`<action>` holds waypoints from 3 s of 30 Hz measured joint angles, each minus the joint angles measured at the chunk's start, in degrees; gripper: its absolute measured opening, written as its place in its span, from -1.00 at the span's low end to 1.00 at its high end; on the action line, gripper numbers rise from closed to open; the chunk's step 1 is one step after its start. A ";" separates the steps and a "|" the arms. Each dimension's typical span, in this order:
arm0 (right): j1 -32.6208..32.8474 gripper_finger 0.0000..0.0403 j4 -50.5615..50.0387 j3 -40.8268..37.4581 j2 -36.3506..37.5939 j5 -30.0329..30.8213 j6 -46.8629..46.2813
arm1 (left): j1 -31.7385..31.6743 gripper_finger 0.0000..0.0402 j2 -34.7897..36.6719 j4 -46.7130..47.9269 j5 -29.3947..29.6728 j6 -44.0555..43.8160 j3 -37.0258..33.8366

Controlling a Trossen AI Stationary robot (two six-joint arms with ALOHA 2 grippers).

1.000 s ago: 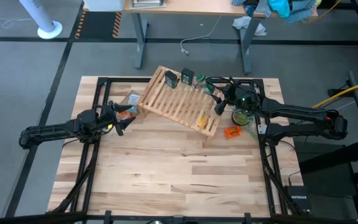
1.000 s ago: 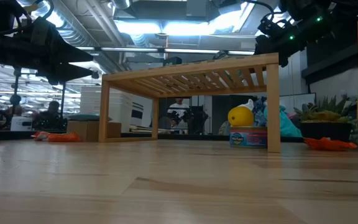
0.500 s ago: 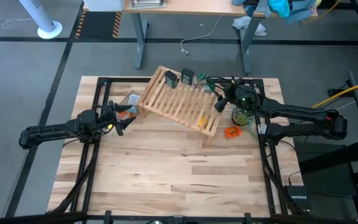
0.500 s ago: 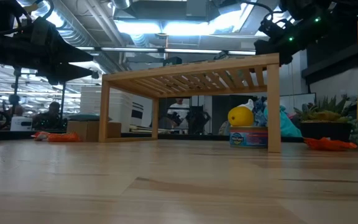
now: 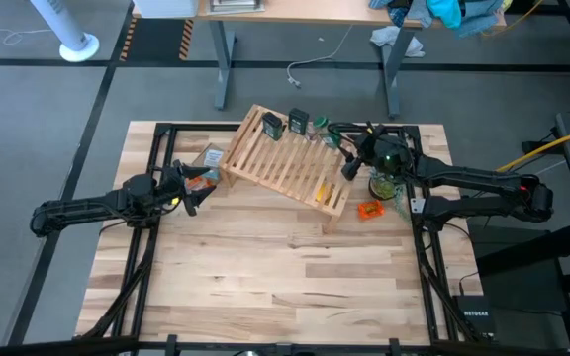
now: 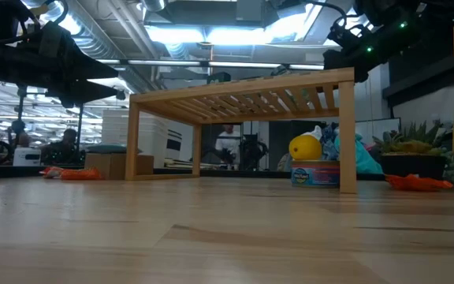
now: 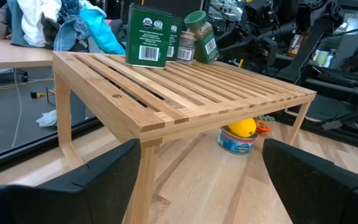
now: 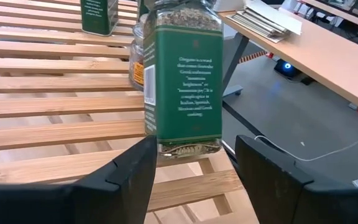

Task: Shelf spices
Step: Remove the green seasoning bottle from the shelf

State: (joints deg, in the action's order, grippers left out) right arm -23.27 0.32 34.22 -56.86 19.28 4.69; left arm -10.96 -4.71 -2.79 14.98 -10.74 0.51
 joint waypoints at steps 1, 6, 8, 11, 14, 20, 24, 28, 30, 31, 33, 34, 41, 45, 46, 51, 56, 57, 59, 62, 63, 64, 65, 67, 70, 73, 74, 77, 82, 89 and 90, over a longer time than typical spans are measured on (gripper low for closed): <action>0.00 0.11 0.01 0.00 0.00 -0.08 0.00 | -0.01 0.65 0.00 0.00 0.00 -0.01 0.01; 0.00 0.11 0.01 0.00 0.00 -0.36 -0.07 | -0.01 0.65 0.00 0.00 0.00 0.68 0.00; 0.00 0.11 0.02 0.00 0.00 -0.35 -0.07 | -0.01 0.65 0.00 0.00 0.00 0.67 0.00; 0.00 0.11 0.12 0.00 0.00 -0.34 -0.09 | -0.02 0.65 0.00 0.00 0.00 0.42 0.00; 0.00 0.11 1.10 0.00 0.00 -0.34 0.02 | 0.00 0.65 0.00 -0.01 0.00 0.37 0.01; 0.00 0.11 3.21 0.00 0.00 -0.90 0.04 | 0.00 0.65 0.00 0.00 0.00 0.28 0.00; 0.00 0.11 3.26 0.00 -0.02 -0.89 0.04 | 0.00 0.65 0.00 -0.02 0.00 0.24 0.00; -0.03 0.11 3.27 0.00 -0.02 -3.32 0.09 | -0.01 0.65 0.00 -0.01 0.00 0.24 0.00; -0.04 0.11 3.26 0.00 -0.02 -6.02 1.09 | -0.02 0.65 0.00 -0.02 0.00 0.24 0.01; -0.04 0.11 3.25 0.00 0.06 -6.41 2.13 | 0.00 0.65 0.00 -0.02 0.00 0.24 0.02; -0.02 0.11 3.34 0.00 0.40 -6.25 3.55 | 0.00 0.65 0.00 -0.02 0.00 0.24 0.02; -0.04 0.11 3.78 0.00 0.46 -5.91 3.81 | -0.01 0.65 0.00 -0.02 0.01 0.24 0.00; -0.50 0.12 5.52 -0.02 1.27 -4.51 4.20 | 0.00 0.65 0.00 -0.02 0.00 0.24 0.01; -0.73 0.32 6.44 -0.02 1.29 -4.51 4.39 | 0.00 0.65 0.00 -0.02 0.02 0.24 0.00; -1.09 0.40 6.45 -0.02 1.29 -4.60 4.41 | 0.00 0.65 -0.01 -0.03 0.02 0.23 0.00; -4.34 0.84 6.23 -0.02 1.29 -8.04 3.02 | 0.00 0.65 -0.01 -0.02 0.00 0.24 0.00; -9.36 0.91 5.81 -0.02 1.29 -17.33 -1.51 | 0.00 0.65 -0.02 -0.02 0.00 0.24 0.00; -10.17 0.89 5.87 -0.02 1.29 -19.90 -1.52 | 0.00 0.65 -0.02 -0.02 0.00 0.24 0.00; -11.53 0.87 5.97 -0.02 1.29 -22.66 -1.49 | 0.00 0.65 -0.02 -0.04 0.00 0.24 0.02; -13.46 0.90 6.03 -0.02 1.12 -23.44 -1.55 | 0.00 0.65 -0.02 -0.02 0.00 0.24 0.01; -14.14 0.92 6.04 -0.02 0.91 -24.21 -1.72 | 0.00 0.65 -0.02 -0.02 0.00 0.24 0.00; -14.87 0.94 6.05 -0.02 0.69 -25.86 -1.88 | 0.00 0.65 -0.02 -0.03 0.00 0.24 0.01; -15.52 0.96 6.07 -0.02 0.43 -27.37 -2.01 | 0.00 0.65 -0.02 -0.02 0.02 0.22 0.02; -16.54 0.98 6.93 -0.02 -0.29 -29.80 -3.04 | 0.00 0.65 -0.01 -0.03 0.00 0.24 0.01; -16.97 0.97 8.92 -0.02 -1.74 -31.78 -3.39 | 0.00 0.65 -0.02 -0.04 0.02 0.24 0.02; -16.92 0.96 10.65 -0.02 -3.23 -33.08 -3.41 | 0.00 0.65 0.00 -0.02 0.01 0.24 0.00; -16.92 0.96 10.71 -0.02 -3.69 -33.41 -3.41 | -0.01 0.65 -0.01 -0.03 0.01 0.24 0.01; -16.92 0.96 10.72 -0.02 -5.33 -33.61 -3.41 | -0.01 0.65 -0.01 -0.04 0.01 0.24 0.01; -16.90 0.96 14.44 -0.02 -8.06 -34.90 -3.42 | 0.00 0.65 -0.02 -0.03 0.02 0.24 0.01; -16.88 0.96 16.09 -0.02 -9.44 -33.22 -3.41 | 0.00 0.65 -0.01 -0.04 0.01 0.24 0.00; -16.90 0.96 16.07 -0.02 -9.44 -32.66 -3.43 | 0.00 0.65 0.00 -0.02 0.02 0.24 0.00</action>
State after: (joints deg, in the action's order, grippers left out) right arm -40.16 16.39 34.20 -66.30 -13.38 1.26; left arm -10.96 -4.72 -2.81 15.00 -10.50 0.52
